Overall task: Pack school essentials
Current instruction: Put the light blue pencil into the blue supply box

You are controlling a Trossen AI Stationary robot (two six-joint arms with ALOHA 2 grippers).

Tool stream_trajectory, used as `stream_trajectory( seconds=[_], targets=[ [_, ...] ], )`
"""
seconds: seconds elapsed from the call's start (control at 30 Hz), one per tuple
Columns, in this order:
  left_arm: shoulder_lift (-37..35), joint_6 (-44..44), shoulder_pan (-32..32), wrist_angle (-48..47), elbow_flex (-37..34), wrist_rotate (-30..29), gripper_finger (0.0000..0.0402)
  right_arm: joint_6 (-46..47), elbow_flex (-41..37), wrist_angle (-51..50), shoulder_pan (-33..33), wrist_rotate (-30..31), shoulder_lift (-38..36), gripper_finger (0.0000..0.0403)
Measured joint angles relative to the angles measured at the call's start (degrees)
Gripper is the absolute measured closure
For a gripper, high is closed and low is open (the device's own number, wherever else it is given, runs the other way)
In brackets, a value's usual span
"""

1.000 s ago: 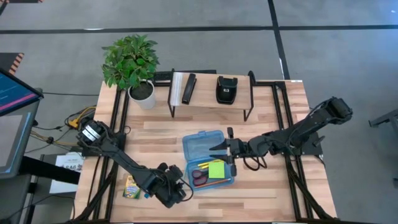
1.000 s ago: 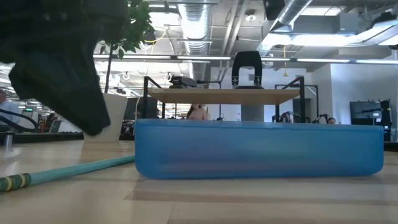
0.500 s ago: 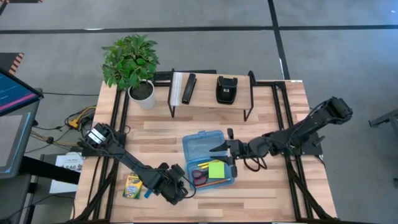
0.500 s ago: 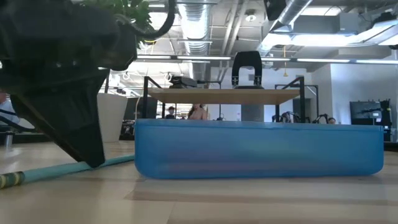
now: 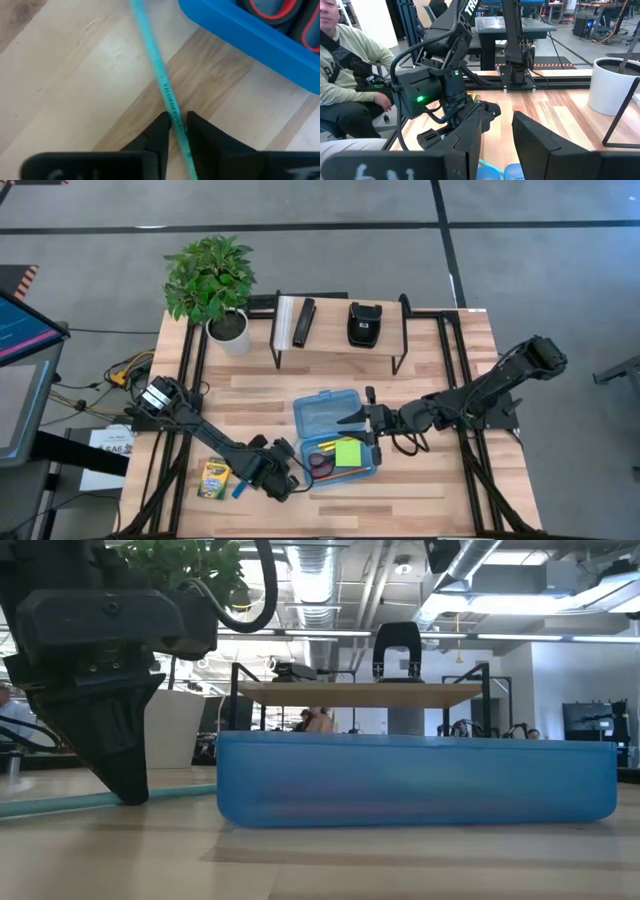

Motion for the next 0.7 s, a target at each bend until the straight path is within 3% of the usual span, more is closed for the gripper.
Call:
stream_trajectory(
  seconds=[0.13, 0.27, 0.6, 0.7],
  targets=[
    [-0.22, 0.69, 0.25, -0.17, 0.04, 1.31, 0.0390, -0.02, 0.00, -0.01, 0.00, 0.00, 0.00, 0.0269],
    [-1.46, 0.67, 0.24, -0.96, -0.03, 1.62, 0.0395, -0.02, 0.00, -0.01, 0.00, 0.00, 0.00, 0.0269],
    [-7.95, -8.59, 0.15, -25.09, -0.67, -1.54, 0.0401, -0.28, 0.00, 0.01, 0.00, 0.00, 0.00, 0.0269],
    [-9.74, -7.85, 0.10, -24.35, -0.59, -4.23, 0.0401, -0.37, 0.00, 0.01, -0.11, 0.00, 0.00, 0.0269]
  ],
)
